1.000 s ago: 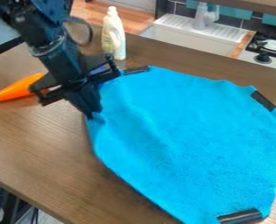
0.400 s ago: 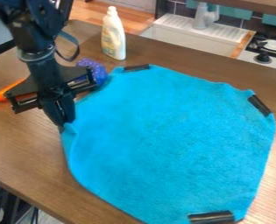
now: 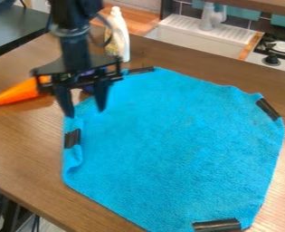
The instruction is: Unfold the cloth from top right to bottom left
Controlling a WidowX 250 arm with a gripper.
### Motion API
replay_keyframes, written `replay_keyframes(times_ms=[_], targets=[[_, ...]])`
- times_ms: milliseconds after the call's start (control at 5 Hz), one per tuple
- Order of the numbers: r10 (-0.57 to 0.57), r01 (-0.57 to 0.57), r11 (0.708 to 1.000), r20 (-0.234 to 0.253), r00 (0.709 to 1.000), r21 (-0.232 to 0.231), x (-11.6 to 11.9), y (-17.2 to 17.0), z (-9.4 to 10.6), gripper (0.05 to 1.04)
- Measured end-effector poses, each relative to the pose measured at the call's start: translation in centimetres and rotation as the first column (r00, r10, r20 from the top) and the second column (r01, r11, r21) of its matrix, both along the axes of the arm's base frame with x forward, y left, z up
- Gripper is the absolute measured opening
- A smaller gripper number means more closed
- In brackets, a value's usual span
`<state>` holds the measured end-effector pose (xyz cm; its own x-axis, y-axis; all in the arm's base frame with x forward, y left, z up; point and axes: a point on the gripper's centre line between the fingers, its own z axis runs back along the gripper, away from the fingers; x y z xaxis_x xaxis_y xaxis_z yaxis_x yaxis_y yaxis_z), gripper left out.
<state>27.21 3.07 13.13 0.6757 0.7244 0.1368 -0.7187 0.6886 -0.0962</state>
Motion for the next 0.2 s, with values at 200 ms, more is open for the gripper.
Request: replay_keyframes(times_ms=[200], targets=[[-0.055,0.055,0.998,-0.013,0.998,0.015,1.79,-1.87,1.17,0.989]])
